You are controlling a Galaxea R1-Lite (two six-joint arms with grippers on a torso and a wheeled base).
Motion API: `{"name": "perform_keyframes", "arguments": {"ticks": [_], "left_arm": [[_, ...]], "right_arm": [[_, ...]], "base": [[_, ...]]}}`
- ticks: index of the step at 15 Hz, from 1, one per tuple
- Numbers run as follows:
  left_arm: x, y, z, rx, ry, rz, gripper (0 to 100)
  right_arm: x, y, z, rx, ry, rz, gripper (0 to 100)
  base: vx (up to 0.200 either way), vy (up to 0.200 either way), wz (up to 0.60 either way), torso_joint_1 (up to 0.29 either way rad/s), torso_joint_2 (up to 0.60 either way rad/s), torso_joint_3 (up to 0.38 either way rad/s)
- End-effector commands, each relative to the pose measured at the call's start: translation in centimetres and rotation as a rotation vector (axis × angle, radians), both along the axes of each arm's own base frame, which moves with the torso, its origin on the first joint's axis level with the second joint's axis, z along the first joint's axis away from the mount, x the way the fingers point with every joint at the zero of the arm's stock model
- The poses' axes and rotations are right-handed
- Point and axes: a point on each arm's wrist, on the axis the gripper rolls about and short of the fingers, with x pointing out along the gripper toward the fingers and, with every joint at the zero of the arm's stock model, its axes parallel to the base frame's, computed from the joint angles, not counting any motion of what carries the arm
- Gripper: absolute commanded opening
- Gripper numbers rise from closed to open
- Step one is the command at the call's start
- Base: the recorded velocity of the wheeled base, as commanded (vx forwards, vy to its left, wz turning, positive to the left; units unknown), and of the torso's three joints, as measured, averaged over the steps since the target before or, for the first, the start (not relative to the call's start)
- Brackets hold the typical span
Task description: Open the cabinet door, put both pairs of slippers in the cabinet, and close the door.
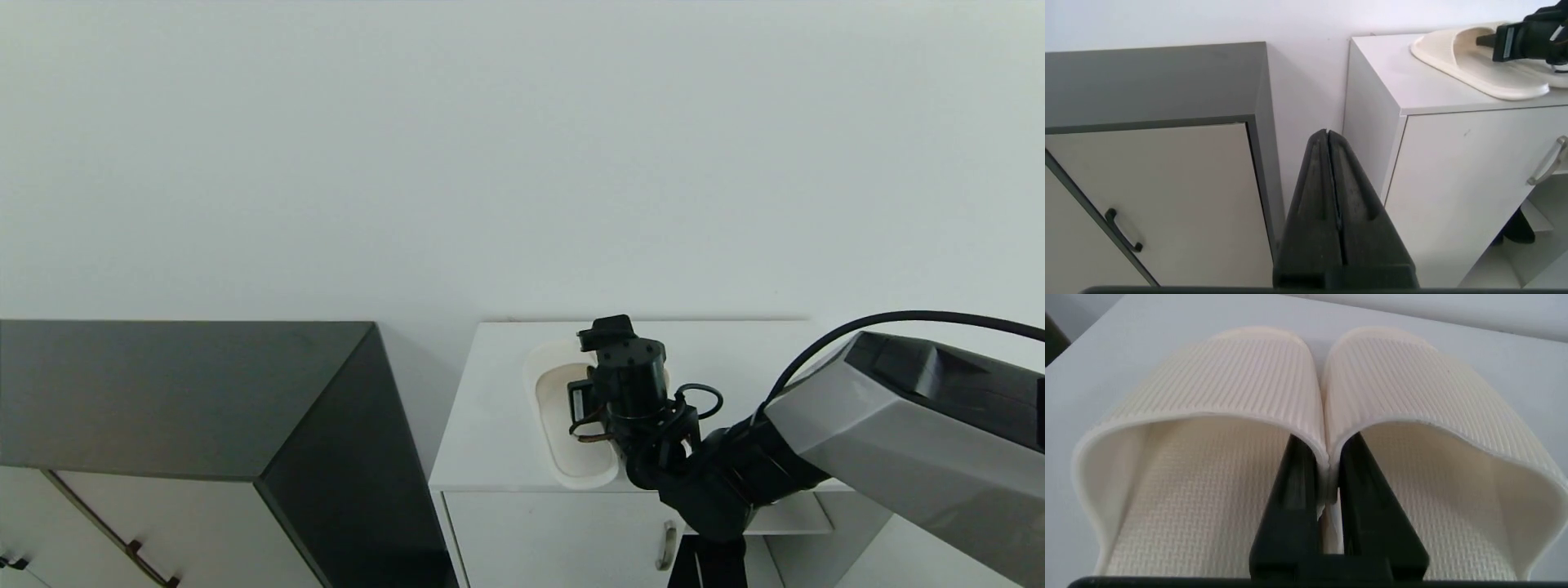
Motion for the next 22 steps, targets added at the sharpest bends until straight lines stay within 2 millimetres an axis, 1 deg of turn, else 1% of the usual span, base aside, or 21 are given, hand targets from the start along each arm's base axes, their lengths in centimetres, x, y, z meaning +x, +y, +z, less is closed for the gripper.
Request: {"name": "perform_keyframes", "arguments": {"ticks": [1, 2, 3, 5, 6, 8, 9, 10, 13, 19, 22], "left_arm": [[0.0, 0.0, 0.0, 0.0, 0.001, 0.0, 0], [0.0, 0.0, 0.0, 0.0, 0.001, 0.0, 0], [0.0, 0.0, 0.0, 0.0, 0.001, 0.0, 0], [0.0, 0.0, 0.0, 0.0, 0.001, 0.0, 0], [0.0, 0.0, 0.0, 0.001, 0.001, 0.0, 0], [0.0, 0.0, 0.0, 0.003, 0.001, -0.001, 0], [0.0, 0.0, 0.0, 0.003, 0.001, -0.001, 0], [0.0, 0.0, 0.0, 0.004, 0.001, -0.001, 0], [0.0, 0.0, 0.0, 0.007, 0.001, -0.001, 0], [0.0, 0.0, 0.0, 0.007, 0.001, -0.001, 0], [0.0, 0.0, 0.0, 0.007, 0.001, -0.001, 0]], "right_arm": [[-1.4, -0.8, 1.8, 0.013, -0.013, 0.009, 0], [-2.2, -1.2, 2.7, 0.019, -0.019, 0.015, 0], [-3.5, -1.8, 4.0, 0.029, -0.03, 0.028, 0], [-5.5, -2.8, 5.5, 0.041, -0.039, 0.049, 0], [-7.3, -3.4, 6.2, 0.046, -0.036, 0.073, 0], [-10.1, -4.9, 6.5, 0.03, -0.017, 0.112, 0], [-11.0, -5.5, 6.5, 0.029, -0.007, 0.142, 0], [-11.4, -5.9, 6.5, 0.027, 0.003, 0.177, 0], [-11.8, -6.3, 6.6, 0.026, 0.002, 0.175, 0], [-11.8, -6.3, 6.1, 0.011, 0.014, 0.176, 0], [-11.7, -6.1, 5.6, -0.001, 0.024, 0.177, 0]], "base": [[0.0, 0.0, 0.0, 0.0, 0.0, 0.0], [0.0, 0.0, 0.0, 0.0, 0.0, 0.0], [0.0, 0.0, 0.0, 0.0, 0.0, 0.0], [0.0, 0.0, 0.0, 0.0, 0.0, 0.0], [0.0, 0.0, 0.0, 0.0, 0.0, 0.0], [0.0, 0.0, 0.0, 0.0, 0.0, 0.0], [0.0, 0.0, 0.0, 0.0, 0.0, 0.0], [0.0, 0.0, 0.0, 0.0, 0.0, 0.0], [0.0, 0.0, 0.0, 0.0, 0.0, 0.0], [0.0, 0.0, 0.0, 0.0, 0.0, 0.0], [-0.2, 0.0, 0.0, 0.004, 0.01, 0.004]]}}
